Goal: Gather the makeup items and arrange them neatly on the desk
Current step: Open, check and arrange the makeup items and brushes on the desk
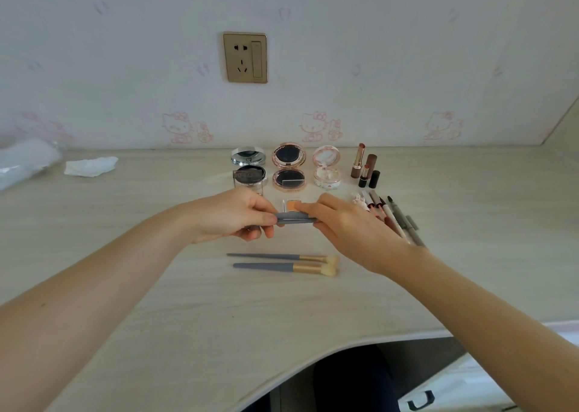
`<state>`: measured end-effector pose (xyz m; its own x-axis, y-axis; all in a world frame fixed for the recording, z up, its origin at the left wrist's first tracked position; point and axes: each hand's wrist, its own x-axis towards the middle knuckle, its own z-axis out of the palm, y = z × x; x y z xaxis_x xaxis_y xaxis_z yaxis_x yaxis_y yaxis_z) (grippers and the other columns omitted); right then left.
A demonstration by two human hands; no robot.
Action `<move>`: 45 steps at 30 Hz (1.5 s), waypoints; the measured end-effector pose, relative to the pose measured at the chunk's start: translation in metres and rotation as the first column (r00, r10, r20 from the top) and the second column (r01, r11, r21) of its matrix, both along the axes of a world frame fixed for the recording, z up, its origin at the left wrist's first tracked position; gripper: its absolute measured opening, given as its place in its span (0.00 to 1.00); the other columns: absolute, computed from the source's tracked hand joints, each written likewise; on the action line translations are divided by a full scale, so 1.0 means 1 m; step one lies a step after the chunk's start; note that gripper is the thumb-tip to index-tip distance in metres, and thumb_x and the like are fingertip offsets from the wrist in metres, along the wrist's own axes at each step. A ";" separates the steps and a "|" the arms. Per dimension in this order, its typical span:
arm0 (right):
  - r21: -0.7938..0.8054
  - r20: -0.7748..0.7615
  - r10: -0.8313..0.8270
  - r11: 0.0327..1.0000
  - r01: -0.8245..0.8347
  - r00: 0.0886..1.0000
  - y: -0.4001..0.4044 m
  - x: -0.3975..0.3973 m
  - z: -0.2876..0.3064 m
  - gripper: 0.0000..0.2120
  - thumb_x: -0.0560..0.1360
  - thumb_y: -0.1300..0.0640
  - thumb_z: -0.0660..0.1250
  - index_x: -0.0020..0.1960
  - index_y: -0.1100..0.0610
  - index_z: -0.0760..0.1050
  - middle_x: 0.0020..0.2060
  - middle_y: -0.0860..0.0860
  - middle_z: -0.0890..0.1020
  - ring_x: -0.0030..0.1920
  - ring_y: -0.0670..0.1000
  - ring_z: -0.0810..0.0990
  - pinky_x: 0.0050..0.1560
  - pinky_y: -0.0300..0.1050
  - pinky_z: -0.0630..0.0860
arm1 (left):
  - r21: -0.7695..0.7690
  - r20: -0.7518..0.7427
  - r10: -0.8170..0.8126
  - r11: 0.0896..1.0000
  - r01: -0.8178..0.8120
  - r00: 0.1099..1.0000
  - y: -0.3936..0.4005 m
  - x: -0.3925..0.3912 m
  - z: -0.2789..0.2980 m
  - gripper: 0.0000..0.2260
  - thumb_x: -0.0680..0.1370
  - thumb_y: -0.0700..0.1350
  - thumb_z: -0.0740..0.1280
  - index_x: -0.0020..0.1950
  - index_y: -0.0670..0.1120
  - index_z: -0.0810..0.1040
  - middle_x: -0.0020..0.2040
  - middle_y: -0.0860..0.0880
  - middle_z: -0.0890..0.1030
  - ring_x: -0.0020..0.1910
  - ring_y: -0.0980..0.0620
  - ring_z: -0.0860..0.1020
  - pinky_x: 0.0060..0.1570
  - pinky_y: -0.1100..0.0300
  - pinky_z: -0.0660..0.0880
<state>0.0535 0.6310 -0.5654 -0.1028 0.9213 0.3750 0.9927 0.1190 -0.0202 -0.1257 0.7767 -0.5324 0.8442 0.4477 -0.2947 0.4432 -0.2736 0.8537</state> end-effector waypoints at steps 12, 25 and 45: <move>-0.304 -0.094 -0.077 0.951 0.045 0.993 0.013 -0.005 0.000 0.18 0.80 0.52 0.60 0.69 0.48 0.68 0.56 0.48 0.75 0.54 0.51 0.74 0.53 0.51 0.76 | 0.694 -0.046 0.003 0.719 0.029 0.999 -0.002 -0.008 -0.033 0.08 0.75 0.42 0.68 0.52 0.51 0.81 0.47 0.51 0.79 0.44 0.54 0.76 0.42 0.65 0.68; -0.258 -0.165 -0.178 0.957 0.131 0.970 0.013 -0.005 -0.004 0.13 0.80 0.51 0.60 0.63 0.50 0.75 0.55 0.47 0.79 0.54 0.49 0.77 0.54 0.47 0.77 | 0.807 0.146 -0.030 0.581 -0.101 0.989 -0.011 -0.021 -0.046 0.07 0.76 0.39 0.67 0.53 0.44 0.81 0.46 0.55 0.75 0.42 0.56 0.74 0.46 0.59 0.75; -0.280 -0.102 -0.170 0.950 0.135 0.980 -0.023 -0.031 -0.030 0.30 0.79 0.39 0.47 0.77 0.52 0.57 0.75 0.47 0.60 0.76 0.49 0.53 0.75 0.44 0.48 | 0.726 -0.225 -0.111 0.644 0.242 0.968 -0.051 -0.026 -0.066 0.27 0.82 0.57 0.48 0.78 0.54 0.42 0.77 0.59 0.39 0.75 0.58 0.34 0.73 0.63 0.36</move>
